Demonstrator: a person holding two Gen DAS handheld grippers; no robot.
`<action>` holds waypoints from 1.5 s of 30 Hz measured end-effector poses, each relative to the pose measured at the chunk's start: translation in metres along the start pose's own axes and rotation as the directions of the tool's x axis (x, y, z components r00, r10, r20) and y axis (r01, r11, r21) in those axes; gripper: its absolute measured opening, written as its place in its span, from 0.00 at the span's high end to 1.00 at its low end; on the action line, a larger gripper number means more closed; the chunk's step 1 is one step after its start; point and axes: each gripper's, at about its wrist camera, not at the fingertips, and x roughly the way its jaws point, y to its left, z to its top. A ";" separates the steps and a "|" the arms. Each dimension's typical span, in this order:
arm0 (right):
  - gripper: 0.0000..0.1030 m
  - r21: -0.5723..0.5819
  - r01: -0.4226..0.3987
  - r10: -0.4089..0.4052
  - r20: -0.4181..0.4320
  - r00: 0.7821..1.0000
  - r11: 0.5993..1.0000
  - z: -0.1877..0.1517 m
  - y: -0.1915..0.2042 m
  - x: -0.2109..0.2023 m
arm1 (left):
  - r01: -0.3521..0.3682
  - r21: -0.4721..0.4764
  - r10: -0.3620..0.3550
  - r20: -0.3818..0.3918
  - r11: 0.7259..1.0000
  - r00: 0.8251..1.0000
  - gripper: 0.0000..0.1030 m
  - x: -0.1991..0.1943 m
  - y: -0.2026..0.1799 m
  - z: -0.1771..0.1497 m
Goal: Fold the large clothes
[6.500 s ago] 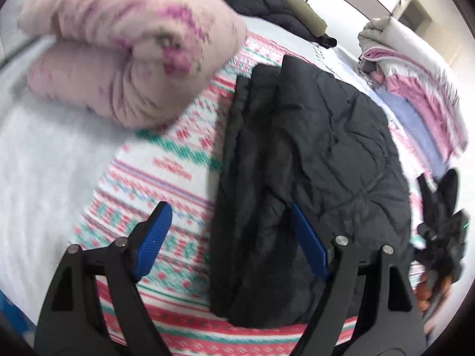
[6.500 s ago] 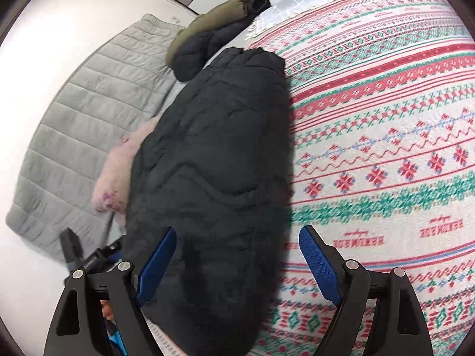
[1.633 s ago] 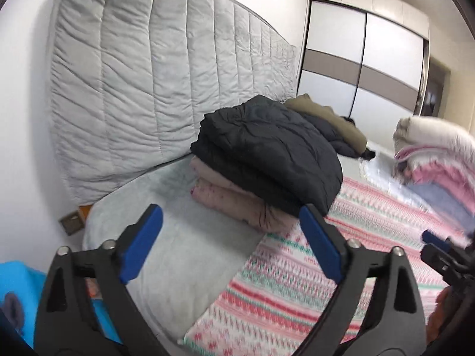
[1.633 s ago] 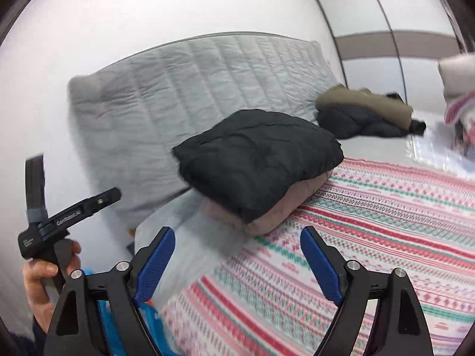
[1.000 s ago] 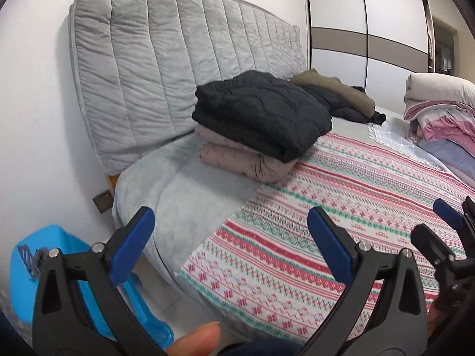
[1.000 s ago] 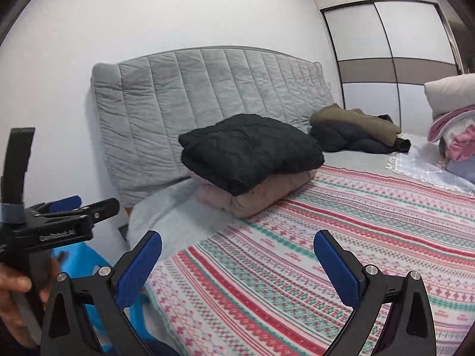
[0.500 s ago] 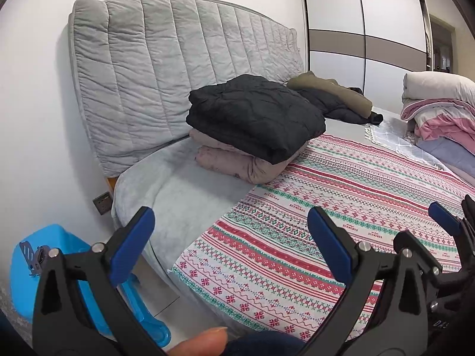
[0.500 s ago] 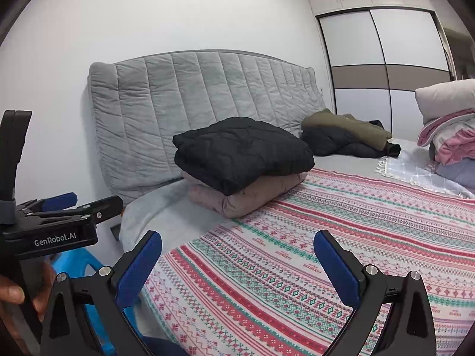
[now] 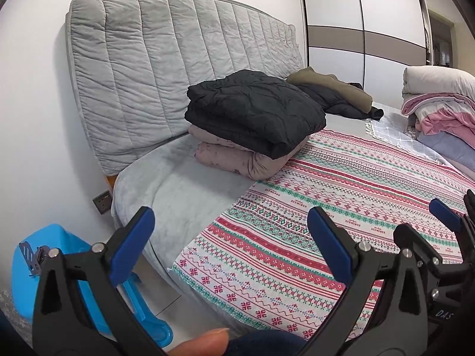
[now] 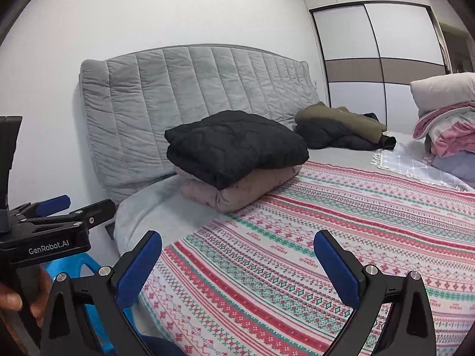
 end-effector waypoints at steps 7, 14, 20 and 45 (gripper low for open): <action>0.00 0.001 0.006 -0.006 -0.008 1.000 1.000 -0.001 0.001 0.003 | 0.001 0.005 -0.001 0.006 1.000 1.000 0.01 0.001 -0.001 0.001; 0.00 -0.003 0.015 -0.015 -0.010 1.000 1.000 -0.002 0.001 0.005 | 0.009 0.019 -0.009 0.002 1.000 1.000 0.01 0.001 -0.008 -0.003; 0.00 0.004 0.025 -0.025 -0.015 1.000 1.000 -0.004 -0.002 0.009 | 0.009 0.019 -0.009 -0.001 1.000 1.000 0.01 0.001 -0.010 -0.005; 0.00 0.006 0.032 -0.032 -0.024 0.999 0.999 -0.006 -0.004 0.009 | 0.024 0.034 -0.024 0.011 0.999 1.000 0.01 -0.003 -0.019 -0.005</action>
